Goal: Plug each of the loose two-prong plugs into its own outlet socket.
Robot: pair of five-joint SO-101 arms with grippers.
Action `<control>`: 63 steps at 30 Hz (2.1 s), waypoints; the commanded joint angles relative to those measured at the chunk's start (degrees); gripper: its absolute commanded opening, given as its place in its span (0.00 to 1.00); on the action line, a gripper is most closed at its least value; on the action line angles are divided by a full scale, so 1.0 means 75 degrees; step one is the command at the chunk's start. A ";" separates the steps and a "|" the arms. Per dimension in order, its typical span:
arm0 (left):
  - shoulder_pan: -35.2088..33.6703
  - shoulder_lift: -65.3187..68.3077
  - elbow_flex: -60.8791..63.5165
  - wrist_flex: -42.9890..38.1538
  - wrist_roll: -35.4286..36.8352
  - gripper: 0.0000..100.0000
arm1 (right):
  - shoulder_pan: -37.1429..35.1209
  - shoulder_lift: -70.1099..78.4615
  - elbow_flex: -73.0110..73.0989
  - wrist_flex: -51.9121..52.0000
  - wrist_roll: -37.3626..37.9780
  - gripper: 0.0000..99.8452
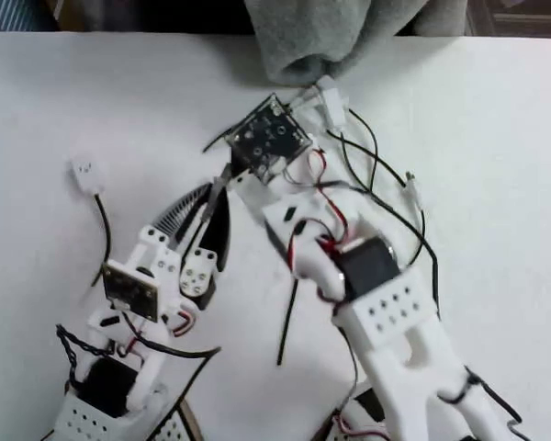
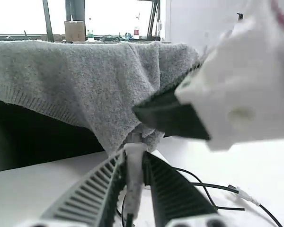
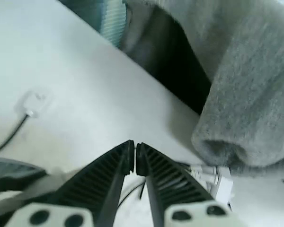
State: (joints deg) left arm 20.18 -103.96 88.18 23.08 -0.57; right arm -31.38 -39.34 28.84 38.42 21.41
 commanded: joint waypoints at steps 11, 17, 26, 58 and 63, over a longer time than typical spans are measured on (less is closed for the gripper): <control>0.0053 -0.0088 -0.0059 -0.0176 0.0059 0.02 | -0.1096 0.0475 -0.0703 0.0252 0.0059 0.02; 0.0041 -0.0088 -0.0059 -0.0176 0.0059 0.02 | -0.0053 0.0932 -0.0692 0.0064 0.0094 0.02; 0.0041 -0.0088 -0.0070 -0.0176 0.0059 0.02 | 0.0580 0.0862 -0.0680 0.0428 0.0117 0.02; 0.0041 -0.0088 -0.0070 -0.0129 0.0117 0.02 | 0.2139 0.1471 -0.0914 0.0170 0.0117 0.02; -0.0275 -0.0029 -0.0375 0.0645 0.0059 0.02 | 0.2995 0.0158 -0.0879 0.1823 0.0117 0.02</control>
State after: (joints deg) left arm 20.09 -104.04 88.18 24.40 -0.31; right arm -14.24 -29.76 23.82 43.08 21.76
